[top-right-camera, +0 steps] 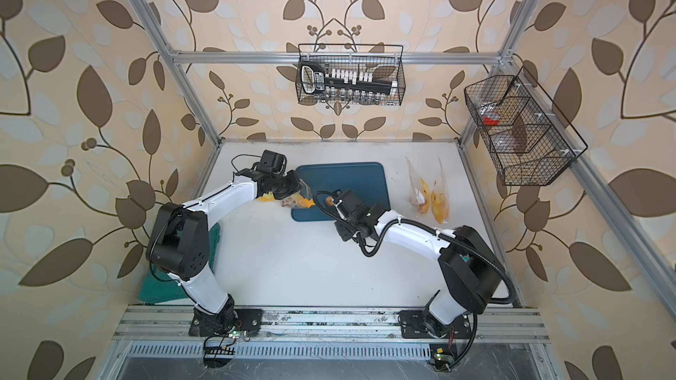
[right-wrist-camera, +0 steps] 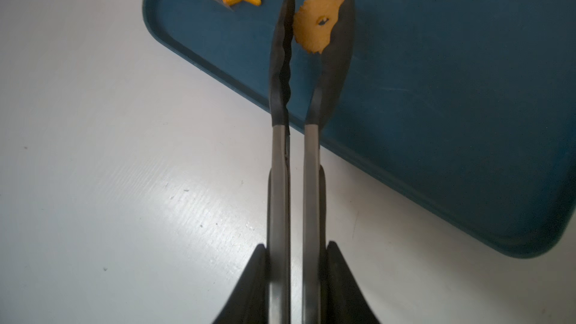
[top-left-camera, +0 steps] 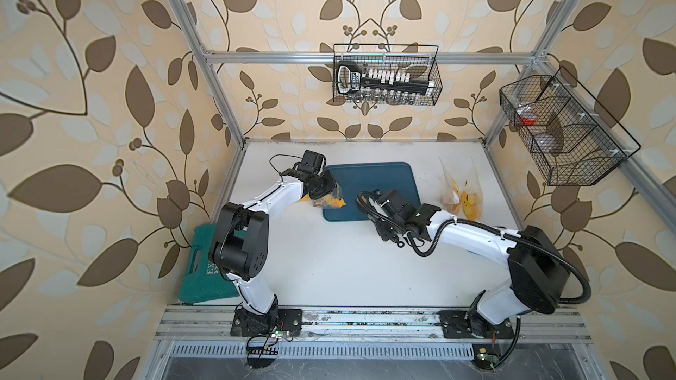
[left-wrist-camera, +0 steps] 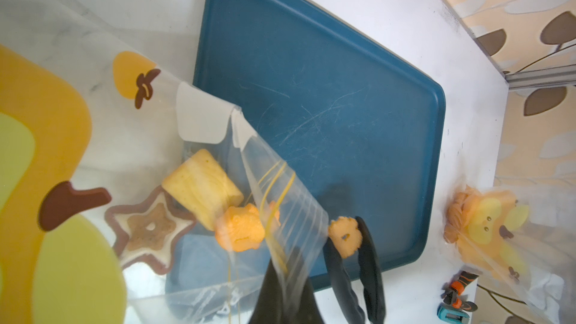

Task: Put the cookies into a resealable bag to prevent moisture
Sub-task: Pick up the cookie from the tray, then place the cookie in the ziploc bag.

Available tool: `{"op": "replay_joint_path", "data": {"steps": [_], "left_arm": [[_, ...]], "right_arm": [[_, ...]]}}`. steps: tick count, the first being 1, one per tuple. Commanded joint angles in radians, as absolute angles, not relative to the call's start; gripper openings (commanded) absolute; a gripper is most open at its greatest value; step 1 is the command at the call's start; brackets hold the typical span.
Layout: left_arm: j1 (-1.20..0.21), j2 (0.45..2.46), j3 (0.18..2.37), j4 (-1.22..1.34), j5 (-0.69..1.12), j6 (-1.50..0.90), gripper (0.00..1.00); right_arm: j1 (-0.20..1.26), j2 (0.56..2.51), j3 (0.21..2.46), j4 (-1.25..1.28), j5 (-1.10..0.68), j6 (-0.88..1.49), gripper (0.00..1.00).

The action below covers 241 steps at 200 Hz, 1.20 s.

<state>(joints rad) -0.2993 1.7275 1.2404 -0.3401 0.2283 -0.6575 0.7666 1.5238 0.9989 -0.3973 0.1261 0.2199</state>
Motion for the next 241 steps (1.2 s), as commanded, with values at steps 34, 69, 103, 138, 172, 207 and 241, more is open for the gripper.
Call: {"op": "replay_joint_path", "data": {"steps": [34,69,103,138,172,207,241], "left_arm": [[-0.29,1.709,1.249,-0.323,0.239,-0.649,0.0],[-0.29,1.713,1.249,-0.323,0.247,-0.648,0.0],[-0.29,1.714,1.244,-0.318,0.252,-0.649,0.0],[-0.291,1.713,1.239,-0.31,0.262,-0.647,0.0],[-0.292,1.712,1.239,-0.312,0.265,-0.646,0.0],[-0.29,1.703,1.241,-0.323,0.248,-0.637,0.0],[-0.29,1.712,1.242,-0.325,0.246,-0.635,0.0]], "right_arm": [[0.77,1.494,0.978,-0.252,-0.042,0.195,0.27],[0.769,1.571,1.028,-0.228,-0.103,0.177,0.26],[0.77,1.662,1.125,-0.228,-0.134,0.161,0.25],[0.768,1.771,1.247,-0.249,-0.153,0.128,0.25],[0.753,1.879,1.364,-0.274,-0.16,0.106,0.24],[0.735,1.9,1.382,-0.285,-0.153,0.111,0.49],[0.736,1.807,1.308,-0.274,-0.142,0.126,0.58]]}}
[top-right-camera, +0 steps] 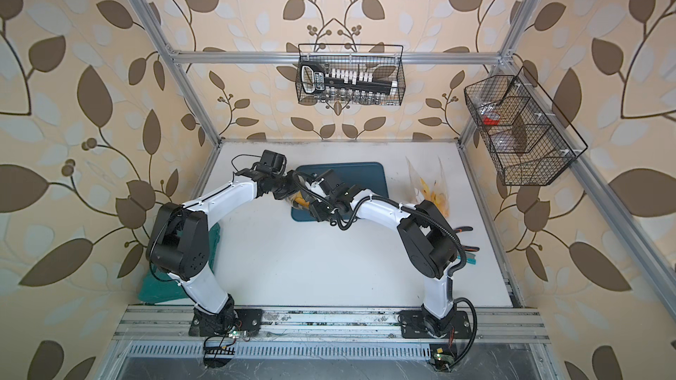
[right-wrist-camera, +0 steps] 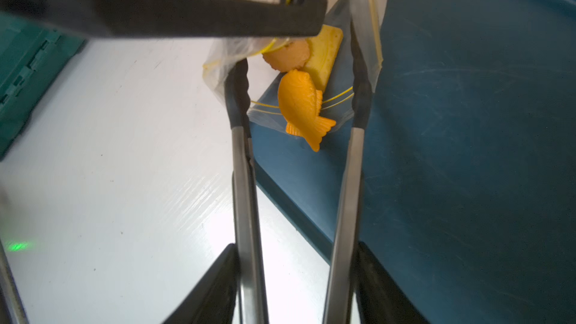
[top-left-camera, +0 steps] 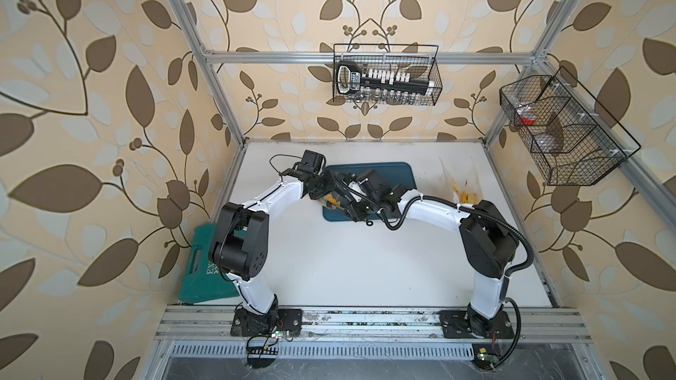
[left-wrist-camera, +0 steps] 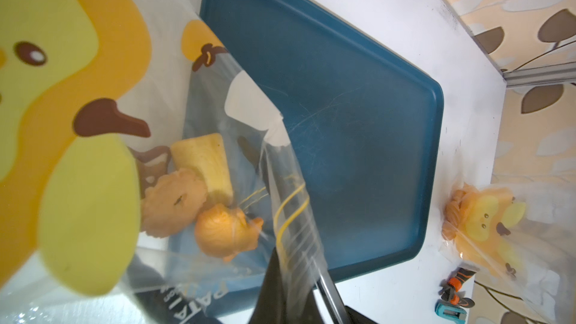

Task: Put the cookies into a resealable bag to prevent moisture
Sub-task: Place the cookie in the ziploc bag, then adjust the ziploc bag at the center of the board.

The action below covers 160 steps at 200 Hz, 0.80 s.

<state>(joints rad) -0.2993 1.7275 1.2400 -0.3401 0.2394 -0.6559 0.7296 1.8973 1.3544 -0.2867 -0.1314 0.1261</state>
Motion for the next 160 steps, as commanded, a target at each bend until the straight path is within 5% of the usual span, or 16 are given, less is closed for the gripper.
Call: {"op": "replay_joint_path", "data": {"steps": [1,80,113,160], "left_arm": [[-0.291,1.712,1.242,-0.325,0.247,-0.636,0.0],[-0.289,1.723,1.246,-0.327,0.243,-0.635,0.0],[-0.289,1.717,1.247,-0.326,0.249,-0.64,0.0],[-0.289,1.696,1.279,-0.336,0.276,-0.652,0.0]], "right_arm": [[0.735,1.803,1.304,-0.274,-0.142,0.127,0.58],[0.734,1.459,0.895,-0.16,-0.073,0.234,0.4],[0.719,1.478,0.875,-0.232,0.003,0.273,0.2],[0.718,1.551,0.908,-0.23,-0.029,0.273,0.16]]}}
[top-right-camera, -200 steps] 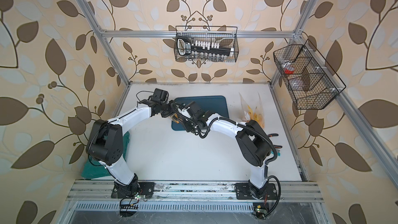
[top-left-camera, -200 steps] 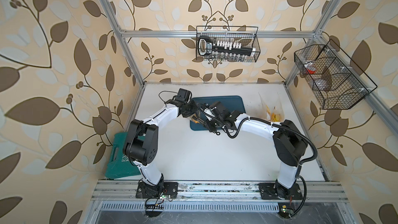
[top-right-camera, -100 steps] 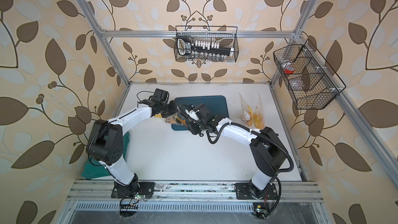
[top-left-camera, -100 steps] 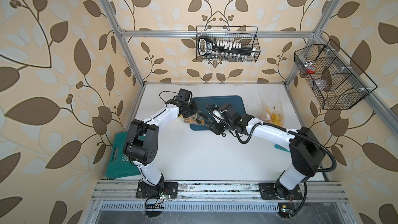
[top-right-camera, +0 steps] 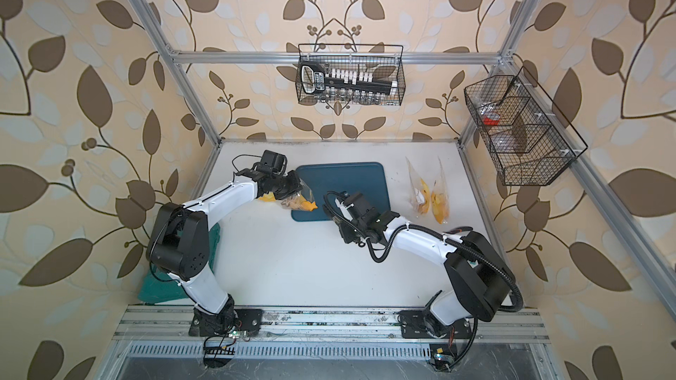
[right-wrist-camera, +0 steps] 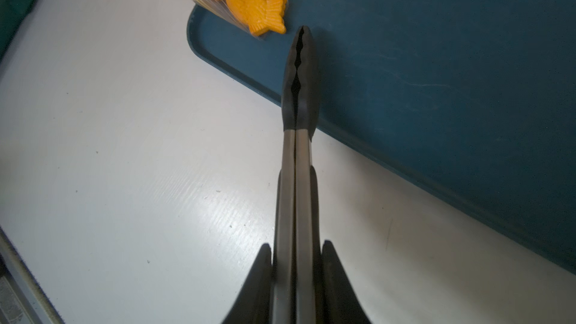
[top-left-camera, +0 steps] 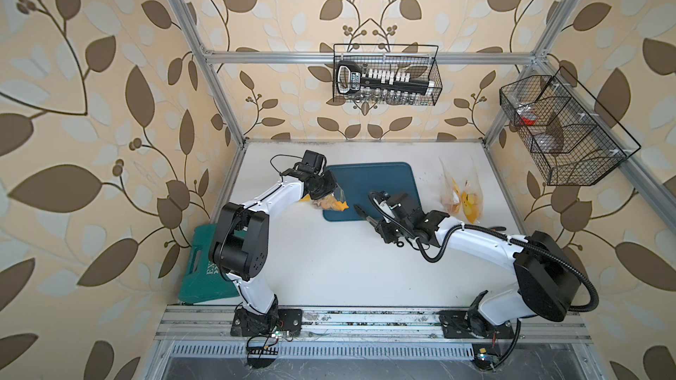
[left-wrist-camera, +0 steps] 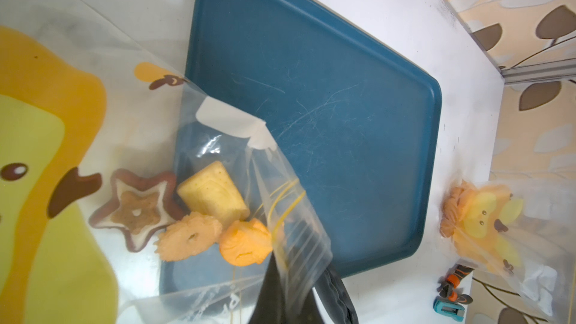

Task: Put the cookies into a resealable bag to prevent moisture
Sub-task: Adjust the ziploc bag at the center of the board.

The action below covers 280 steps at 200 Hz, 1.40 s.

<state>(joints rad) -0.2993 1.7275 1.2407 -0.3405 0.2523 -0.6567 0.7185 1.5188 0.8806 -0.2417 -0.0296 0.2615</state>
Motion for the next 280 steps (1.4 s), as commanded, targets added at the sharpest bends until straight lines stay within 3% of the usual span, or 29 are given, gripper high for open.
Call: {"op": "replay_joint_path", "data": {"steps": [1,50,161,198,214,236,280], "left_arm": [[-0.288,1.696,1.28,-0.336,0.277,-0.653,0.0],[-0.29,1.66,1.304,-0.353,0.283,-0.661,0.0],[-0.289,1.634,1.321,-0.356,0.299,-0.675,0.0],[-0.29,1.639,1.313,-0.352,0.299,-0.675,0.0],[-0.29,1.641,1.311,-0.352,0.295,-0.675,0.0],[-0.29,1.642,1.312,-0.352,0.293,-0.675,0.0],[-0.288,1.619,1.313,-0.371,0.262,-0.667,0.0]], "right_arm": [[0.719,1.552,0.91,-0.23,-0.03,0.274,0.16],[0.695,1.585,0.936,-0.242,-0.067,0.417,0.13],[0.582,1.624,0.881,0.017,-0.427,0.751,0.07],[0.589,1.552,0.835,0.356,-0.636,0.823,0.03],[0.588,1.508,0.845,0.254,-0.568,0.783,0.04],[0.586,1.512,0.898,-0.038,-0.335,0.694,0.01],[0.584,1.441,0.805,-0.165,-0.047,0.59,0.02]]}}
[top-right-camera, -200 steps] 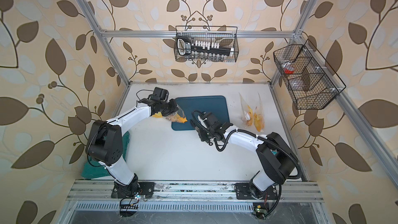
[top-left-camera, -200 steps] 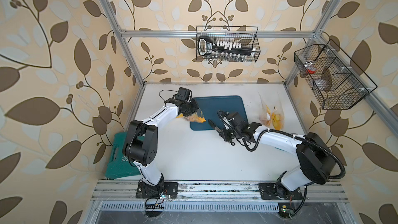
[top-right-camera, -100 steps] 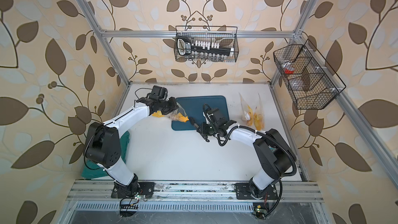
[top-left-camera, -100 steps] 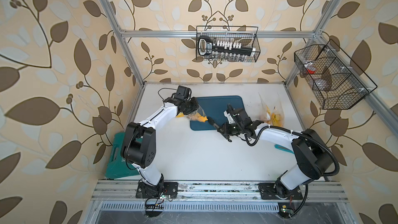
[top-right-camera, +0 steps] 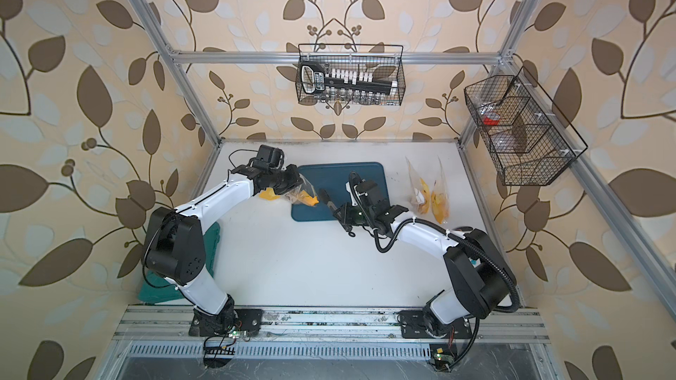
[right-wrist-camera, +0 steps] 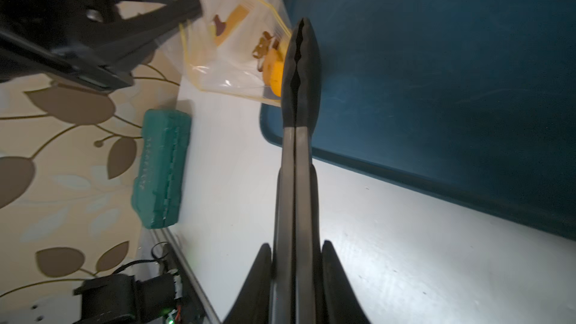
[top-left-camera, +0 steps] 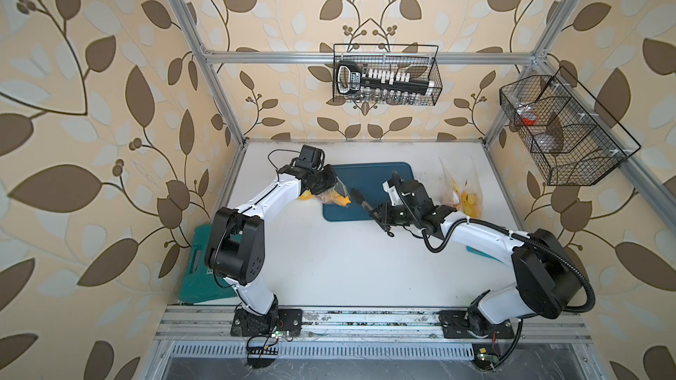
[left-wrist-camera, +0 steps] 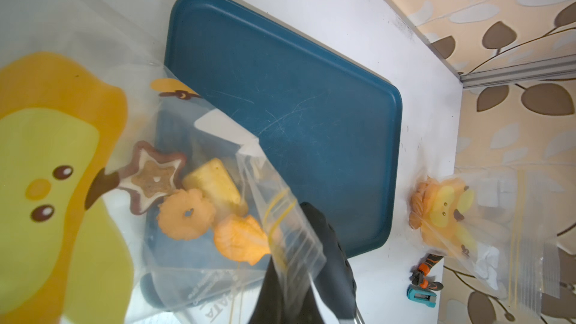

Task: Put the cookies into a resealable bag to prevent moisture
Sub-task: Adjust the ziploc bag at the center of the board, then place the clamp on the tray.

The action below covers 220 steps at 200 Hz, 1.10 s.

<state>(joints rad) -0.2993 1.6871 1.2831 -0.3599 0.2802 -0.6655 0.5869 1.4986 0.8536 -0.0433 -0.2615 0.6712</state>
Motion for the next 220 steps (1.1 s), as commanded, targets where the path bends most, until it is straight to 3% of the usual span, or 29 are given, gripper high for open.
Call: {"op": "replay_joint_path", "data": {"steps": [1,48,67,100,154,175,207,220], "left_arm": [[-0.288,1.618,1.312,-0.371,0.262,-0.666,0.0],[-0.287,1.597,1.309,-0.379,0.257,-0.666,0.0],[-0.288,1.59,1.305,-0.38,0.255,-0.666,0.0],[-0.287,1.587,1.298,-0.379,0.256,-0.666,0.0],[-0.287,1.588,1.296,-0.379,0.258,-0.662,0.0],[-0.287,1.592,1.296,-0.38,0.26,-0.664,0.0],[-0.287,1.59,1.293,-0.377,0.257,-0.666,0.0],[-0.287,1.591,1.294,-0.376,0.256,-0.665,0.0]], "right_arm": [[0.584,1.44,0.803,-0.167,-0.04,0.588,0.02],[0.586,1.41,0.721,-0.259,0.179,0.535,0.07],[0.583,1.412,0.709,-0.288,0.22,0.535,0.14],[0.575,1.477,0.729,-0.356,0.214,0.488,0.36],[0.522,1.556,0.747,-0.374,0.118,0.459,0.52],[0.502,1.559,0.752,-0.37,0.097,0.449,0.62],[0.487,1.511,0.75,-0.362,0.096,0.438,0.98],[0.486,1.483,0.755,-0.364,0.098,0.436,1.0]]}}
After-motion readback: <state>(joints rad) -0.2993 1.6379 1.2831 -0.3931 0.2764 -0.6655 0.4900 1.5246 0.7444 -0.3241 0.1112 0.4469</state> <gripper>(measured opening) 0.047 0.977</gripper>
